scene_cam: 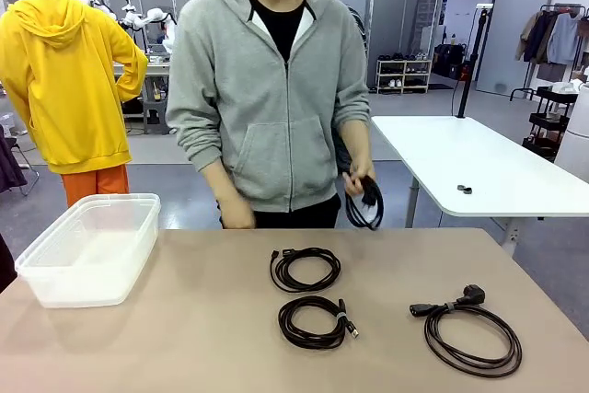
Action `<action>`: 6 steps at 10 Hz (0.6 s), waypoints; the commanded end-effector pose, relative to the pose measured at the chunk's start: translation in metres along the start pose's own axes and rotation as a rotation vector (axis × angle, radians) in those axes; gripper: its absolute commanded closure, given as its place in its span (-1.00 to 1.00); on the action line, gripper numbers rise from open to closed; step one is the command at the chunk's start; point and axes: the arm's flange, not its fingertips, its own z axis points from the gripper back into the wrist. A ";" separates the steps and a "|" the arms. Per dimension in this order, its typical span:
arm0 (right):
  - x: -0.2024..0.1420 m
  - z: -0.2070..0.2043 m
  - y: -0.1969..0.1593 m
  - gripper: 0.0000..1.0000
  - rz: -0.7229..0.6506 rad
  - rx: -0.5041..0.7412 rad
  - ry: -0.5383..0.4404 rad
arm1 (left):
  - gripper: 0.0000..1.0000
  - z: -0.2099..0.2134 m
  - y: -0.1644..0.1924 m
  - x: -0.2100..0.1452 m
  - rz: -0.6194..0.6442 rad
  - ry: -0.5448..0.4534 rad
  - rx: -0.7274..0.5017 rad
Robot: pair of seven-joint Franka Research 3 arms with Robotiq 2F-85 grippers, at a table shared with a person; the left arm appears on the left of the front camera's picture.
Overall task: Organize and store the cables.
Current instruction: Place the Power Cable into the Organizing box.
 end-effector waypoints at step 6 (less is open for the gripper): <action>0.033 -0.036 0.017 -1.00 0.312 -0.020 0.316 | -1.00 -0.001 0.002 0.000 -0.013 0.001 -0.009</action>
